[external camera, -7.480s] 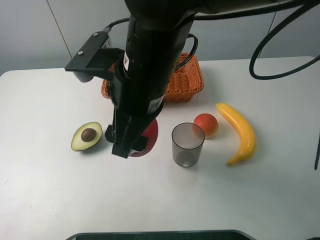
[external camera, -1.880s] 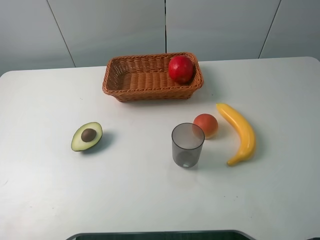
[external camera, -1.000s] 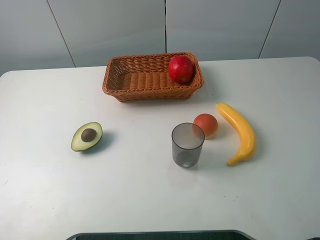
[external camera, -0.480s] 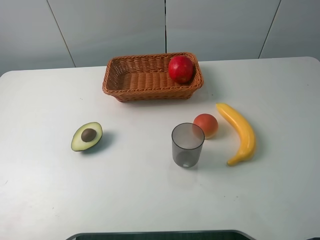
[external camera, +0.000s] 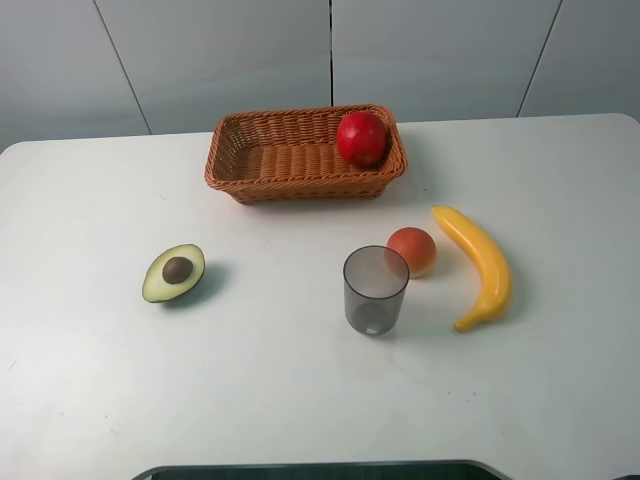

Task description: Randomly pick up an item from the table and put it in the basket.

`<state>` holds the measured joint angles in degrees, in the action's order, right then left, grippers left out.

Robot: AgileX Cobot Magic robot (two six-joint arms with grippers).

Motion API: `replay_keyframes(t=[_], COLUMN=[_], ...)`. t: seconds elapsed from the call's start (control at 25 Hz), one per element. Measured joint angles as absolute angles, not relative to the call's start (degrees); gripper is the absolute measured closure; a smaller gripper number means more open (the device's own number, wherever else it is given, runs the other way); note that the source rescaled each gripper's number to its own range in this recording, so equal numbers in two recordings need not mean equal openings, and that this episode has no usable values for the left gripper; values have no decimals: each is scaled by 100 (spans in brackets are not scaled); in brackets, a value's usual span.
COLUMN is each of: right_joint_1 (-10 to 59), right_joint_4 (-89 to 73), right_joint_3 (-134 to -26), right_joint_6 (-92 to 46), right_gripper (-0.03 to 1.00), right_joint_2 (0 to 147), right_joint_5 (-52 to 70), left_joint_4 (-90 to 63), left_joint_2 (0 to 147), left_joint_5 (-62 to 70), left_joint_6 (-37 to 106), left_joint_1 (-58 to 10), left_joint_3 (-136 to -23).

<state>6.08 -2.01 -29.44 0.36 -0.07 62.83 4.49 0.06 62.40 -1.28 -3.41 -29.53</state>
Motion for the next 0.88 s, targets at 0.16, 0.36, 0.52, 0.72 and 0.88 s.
replay_keyframes(t=[0.16,0.36,0.52,0.72,0.88], right_joint_1=[604,604,604,604,604], right_joint_4=[-201,-201,-201,-201,-201], right_joint_3=[-2944,-2944,-2944,-2944,-2944], right_joint_6=[36,36,36,36,36], right_gripper=[-3,-3,-3,-3,-3], right_joint_2=[-7,-7,-7,-7,-7], right_joint_5=[6283,6283,6283,6283,6283], left_joint_4=[449,449,449,449,449], left_joint_2=[6,6,6,6,6], left_joint_5=[6240,6240,6240,6240,6240], left_joint_6=[-128,-128,-128,-116,-116], left_joint_1=[-341,-341,-341,-341,-341], left_joint_3=[-2953,-2953,-2953,-2953,-2953])
